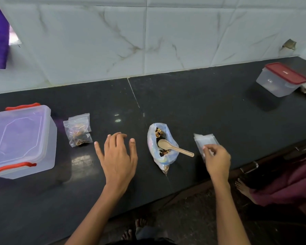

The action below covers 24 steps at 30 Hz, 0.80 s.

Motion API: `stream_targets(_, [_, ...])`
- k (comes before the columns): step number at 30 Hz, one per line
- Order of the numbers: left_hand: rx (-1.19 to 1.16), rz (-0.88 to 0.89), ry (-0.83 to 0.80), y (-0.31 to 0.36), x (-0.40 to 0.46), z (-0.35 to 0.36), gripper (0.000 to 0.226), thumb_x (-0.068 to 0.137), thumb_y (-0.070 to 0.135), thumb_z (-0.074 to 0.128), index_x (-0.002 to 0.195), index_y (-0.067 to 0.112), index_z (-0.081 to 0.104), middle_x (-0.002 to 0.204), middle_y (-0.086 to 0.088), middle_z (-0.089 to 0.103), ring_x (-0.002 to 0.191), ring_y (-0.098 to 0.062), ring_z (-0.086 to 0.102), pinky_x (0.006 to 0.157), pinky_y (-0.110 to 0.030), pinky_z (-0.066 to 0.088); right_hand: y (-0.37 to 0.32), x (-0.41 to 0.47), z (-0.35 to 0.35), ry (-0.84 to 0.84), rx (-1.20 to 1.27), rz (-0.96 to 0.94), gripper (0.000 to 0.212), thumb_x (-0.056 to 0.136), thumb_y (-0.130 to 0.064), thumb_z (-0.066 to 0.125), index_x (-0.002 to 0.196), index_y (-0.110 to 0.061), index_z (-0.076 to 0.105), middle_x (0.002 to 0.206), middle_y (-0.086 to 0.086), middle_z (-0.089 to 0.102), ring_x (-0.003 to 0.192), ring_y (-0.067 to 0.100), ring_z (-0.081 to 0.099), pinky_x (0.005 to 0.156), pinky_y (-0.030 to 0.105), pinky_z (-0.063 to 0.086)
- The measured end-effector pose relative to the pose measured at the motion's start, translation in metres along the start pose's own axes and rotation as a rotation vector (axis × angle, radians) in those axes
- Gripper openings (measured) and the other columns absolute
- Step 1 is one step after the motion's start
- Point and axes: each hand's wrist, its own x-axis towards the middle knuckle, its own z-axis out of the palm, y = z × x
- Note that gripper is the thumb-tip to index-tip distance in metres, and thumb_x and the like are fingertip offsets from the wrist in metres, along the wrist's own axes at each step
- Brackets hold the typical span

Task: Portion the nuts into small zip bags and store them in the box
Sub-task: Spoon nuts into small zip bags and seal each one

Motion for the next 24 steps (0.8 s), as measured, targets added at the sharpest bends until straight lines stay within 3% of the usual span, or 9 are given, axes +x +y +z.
stream_targets(2, [-0.026, -0.021, 0.008, -0.001, 0.003, -0.005, 0.036, 0.093, 0.038, 0.038, 0.106, 0.012, 0.059, 0.111, -0.005, 0.064, 0.121, -0.03, 0.054, 0.114, -0.054, 0.013, -0.018, -0.003, -0.014, 0.058, 0.187, 0.021, 0.014, 0.091, -0.02, 0.061, 0.098, -0.011, 0.07, 0.101, 0.003, 0.068, 0.098, 0.019, 0.062, 0.082, 0.027, 0.044])
stream_targets(4, [-0.061, -0.051, 0.015, -0.002, 0.007, -0.01, 0.034, 0.092, 0.037, 0.041, 0.107, 0.012, 0.059, 0.11, -0.004, 0.064, 0.118, -0.03, 0.056, 0.114, -0.054, 0.012, -0.043, -0.007, -0.03, -0.001, 0.427, 0.043, 0.011, 0.092, -0.025, 0.06, 0.097, -0.018, 0.067, 0.098, -0.005, 0.068, 0.095, 0.012, 0.063, 0.083, 0.027, 0.048])
stream_targets(8, [-0.13, -0.129, -0.005, 0.002, 0.011, -0.024, 0.044, 0.091, 0.048, 0.035, 0.108, 0.015, 0.058, 0.111, 0.003, 0.063, 0.117, -0.021, 0.055, 0.116, -0.047, 0.001, -0.097, -0.022, -0.039, -0.419, 0.863, 0.096, 0.02, 0.082, -0.031, 0.063, 0.097, -0.017, 0.063, 0.1, -0.002, 0.07, 0.095, 0.012, 0.065, 0.082, 0.029, 0.052])
stream_targets(10, [-0.23, -0.19, -0.088, 0.003, 0.014, -0.029, 0.045, 0.093, 0.056, 0.038, 0.109, 0.019, 0.058, 0.112, 0.012, 0.06, 0.114, -0.005, 0.054, 0.116, -0.043, -0.004, -0.115, -0.034, -0.024, -0.637, 1.13, 0.193, 0.014, 0.083, -0.025, 0.058, 0.092, -0.015, 0.061, 0.096, 0.001, 0.069, 0.093, 0.014, 0.064, 0.082, 0.031, 0.052])
stream_targets(12, [-0.483, -0.309, -0.236, 0.005, 0.02, -0.035, 0.041, 0.091, 0.059, 0.046, 0.104, 0.024, 0.062, 0.108, 0.018, 0.061, 0.1, 0.011, 0.055, 0.118, -0.043, 0.012, -0.126, -0.05, -0.003, -0.794, 1.233, 0.301, 0.016, 0.09, -0.017, 0.052, 0.101, -0.01, 0.061, 0.104, 0.008, 0.069, 0.101, 0.021, 0.064, 0.089, 0.034, 0.052])
stream_targets(14, [-0.976, -0.49, -0.429, 0.006, 0.025, -0.042, 0.036, 0.09, 0.054, 0.051, 0.089, 0.023, 0.07, 0.094, 0.01, 0.071, 0.091, -0.002, 0.065, 0.093, -0.027, 0.045, -0.131, -0.068, 0.018, -0.924, 1.253, 0.416, 0.023, 0.095, -0.014, 0.048, 0.113, -0.003, 0.057, 0.115, 0.014, 0.067, 0.11, 0.026, 0.063, 0.095, 0.039, 0.051])
stream_targets(16, [-1.209, -0.589, -0.455, 0.0, 0.027, -0.041, 0.029, 0.092, 0.036, 0.056, 0.079, 0.017, 0.073, 0.08, 0.002, 0.074, 0.077, -0.011, 0.069, 0.066, -0.016, 0.05, -0.134, -0.08, 0.033, -0.989, 1.214, 0.488, 0.017, 0.098, -0.012, 0.046, 0.106, -0.004, 0.059, 0.117, 0.017, 0.066, 0.113, 0.029, 0.062, 0.096, 0.041, 0.05])
stream_targets(20, [-1.078, -0.556, -0.283, -0.019, 0.032, -0.037, 0.007, 0.088, 0.013, 0.065, 0.085, 0.015, 0.071, 0.072, 0.006, 0.071, 0.068, -0.002, 0.065, 0.065, -0.016, 0.051, -0.139, -0.088, 0.049, -0.999, 0.952, 0.395, 0.019, 0.099, -0.018, 0.046, 0.107, -0.011, 0.061, 0.104, 0.006, 0.073, 0.1, 0.019, 0.068, 0.086, 0.031, 0.054])
stream_targets(24, [-0.859, -0.341, -0.436, -0.035, 0.044, -0.04, 0.007, 0.087, 0.011, 0.067, 0.085, 0.016, 0.072, 0.078, 0.003, 0.073, 0.07, 0.003, 0.066, 0.068, -0.012, 0.052, -0.148, -0.08, 0.057, -0.837, 0.658, 0.06, 0.016, 0.094, -0.034, 0.055, 0.101, -0.025, 0.064, 0.097, -0.009, 0.071, 0.096, 0.003, 0.066, 0.08, 0.017, 0.052])
